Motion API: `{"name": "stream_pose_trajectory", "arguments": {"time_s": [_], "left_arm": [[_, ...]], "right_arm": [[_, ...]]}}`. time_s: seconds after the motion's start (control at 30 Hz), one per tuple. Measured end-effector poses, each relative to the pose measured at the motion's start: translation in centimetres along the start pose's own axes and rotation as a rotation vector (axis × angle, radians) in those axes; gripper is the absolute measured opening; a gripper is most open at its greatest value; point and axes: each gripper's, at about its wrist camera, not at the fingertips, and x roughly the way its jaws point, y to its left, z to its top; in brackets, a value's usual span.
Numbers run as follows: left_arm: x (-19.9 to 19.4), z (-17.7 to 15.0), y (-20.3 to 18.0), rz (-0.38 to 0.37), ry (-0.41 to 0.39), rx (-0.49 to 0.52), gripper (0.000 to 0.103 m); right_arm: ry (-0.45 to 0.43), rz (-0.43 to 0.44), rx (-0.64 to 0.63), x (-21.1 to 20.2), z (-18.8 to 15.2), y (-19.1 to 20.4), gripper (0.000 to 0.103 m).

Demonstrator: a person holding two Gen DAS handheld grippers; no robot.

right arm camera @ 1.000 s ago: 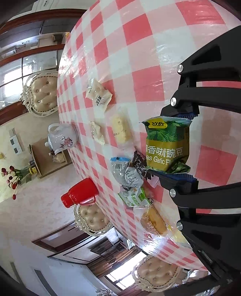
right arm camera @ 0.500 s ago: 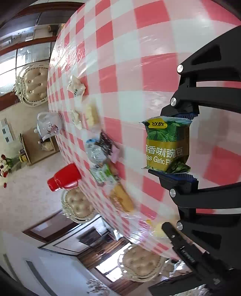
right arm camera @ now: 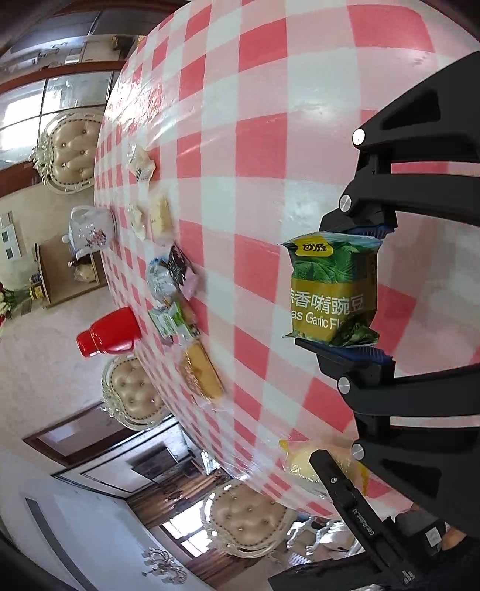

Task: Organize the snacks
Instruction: 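Carry the bun packet and green bag to the clear box and release them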

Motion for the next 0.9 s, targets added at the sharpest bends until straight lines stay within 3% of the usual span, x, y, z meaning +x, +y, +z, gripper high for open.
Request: {"name": "stream_pose_trajectory", "arguments": {"time_s": [0.37, 0.9], "left_arm": [[-4.5, -1.1, 2.1, 0.066, 0.009, 0.077, 0.066], [-8.7, -3.5, 10.2, 0.186, 0.047, 0.090, 0.066]], "right_arm": [[0.024, 0.038, -0.114, -0.4, -1.7, 4.5, 0.044], [0.091, 0.194, -0.330, -0.8, -5.7, 14.5, 0.044]]}}
